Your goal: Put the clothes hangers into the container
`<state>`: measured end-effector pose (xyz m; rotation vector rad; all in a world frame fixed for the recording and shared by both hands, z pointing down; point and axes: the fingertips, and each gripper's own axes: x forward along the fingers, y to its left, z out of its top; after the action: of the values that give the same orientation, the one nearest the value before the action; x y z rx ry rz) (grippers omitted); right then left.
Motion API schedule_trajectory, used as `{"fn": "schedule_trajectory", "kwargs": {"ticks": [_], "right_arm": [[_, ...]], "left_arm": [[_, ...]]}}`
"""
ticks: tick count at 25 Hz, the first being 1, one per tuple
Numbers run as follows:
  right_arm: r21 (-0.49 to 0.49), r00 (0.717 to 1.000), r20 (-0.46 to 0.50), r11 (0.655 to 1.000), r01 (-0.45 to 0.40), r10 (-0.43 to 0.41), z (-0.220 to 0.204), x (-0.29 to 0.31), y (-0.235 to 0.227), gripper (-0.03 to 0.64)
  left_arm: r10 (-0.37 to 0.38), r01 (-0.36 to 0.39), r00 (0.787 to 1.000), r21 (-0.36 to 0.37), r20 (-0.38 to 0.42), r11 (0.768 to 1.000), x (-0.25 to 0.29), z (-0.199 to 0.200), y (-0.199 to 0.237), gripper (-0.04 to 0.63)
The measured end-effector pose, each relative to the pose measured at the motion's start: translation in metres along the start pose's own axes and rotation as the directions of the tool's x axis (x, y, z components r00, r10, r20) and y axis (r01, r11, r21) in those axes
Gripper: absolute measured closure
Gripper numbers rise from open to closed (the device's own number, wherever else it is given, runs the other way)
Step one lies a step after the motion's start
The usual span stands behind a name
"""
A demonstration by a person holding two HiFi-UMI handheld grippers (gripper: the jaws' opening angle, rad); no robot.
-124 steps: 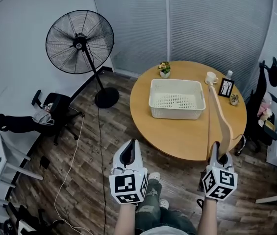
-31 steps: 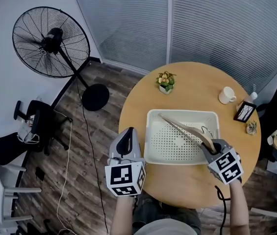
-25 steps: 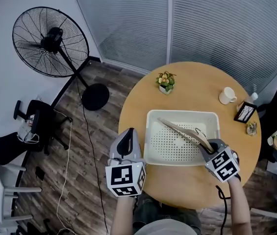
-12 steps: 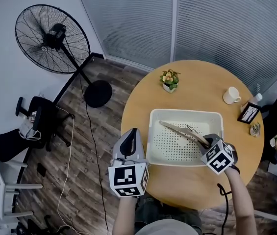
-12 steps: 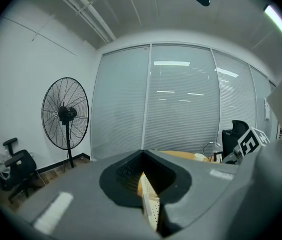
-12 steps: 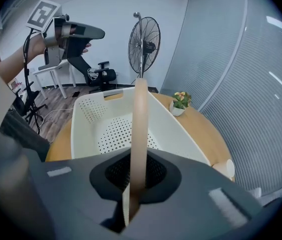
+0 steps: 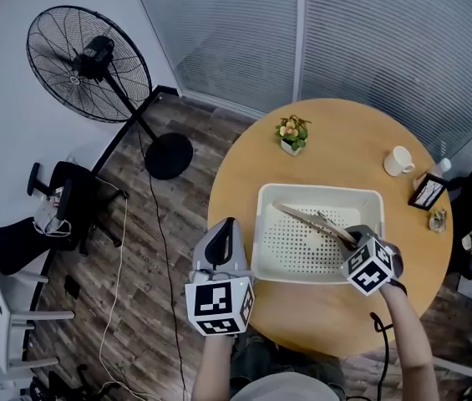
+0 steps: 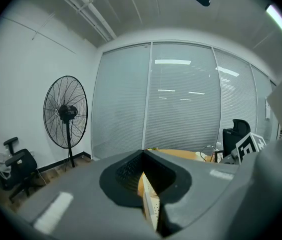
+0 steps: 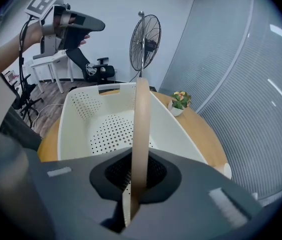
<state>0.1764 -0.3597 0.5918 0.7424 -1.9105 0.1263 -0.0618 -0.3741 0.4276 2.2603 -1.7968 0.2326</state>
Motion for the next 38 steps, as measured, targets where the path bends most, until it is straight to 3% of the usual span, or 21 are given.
{"fn": "schedule_trajectory", "kwargs": {"ticks": [15,21,38], "right_arm": [[-0.078,1.000,0.007,0.997,0.024,-0.023,0.002,0.006,0.021,0.581],[-0.114,0.999,-0.022,0.993,-0.034,0.032,-0.006,0.009,0.044,0.508],[-0.219,0.989,-0.090,0.966,-0.134,0.117,-0.019,0.005,0.076,0.430]], "left_arm": [[-0.011,0.011,1.000,0.000,0.000,1.000,0.003,0.001,0.001,0.595],[-0.017,0.017,1.000,-0.007,-0.004,1.000,0.000,-0.001,0.001,0.595],[0.007,-0.007,1.000,-0.025,-0.009,1.000,-0.014,-0.007,0.005,0.595]]}}
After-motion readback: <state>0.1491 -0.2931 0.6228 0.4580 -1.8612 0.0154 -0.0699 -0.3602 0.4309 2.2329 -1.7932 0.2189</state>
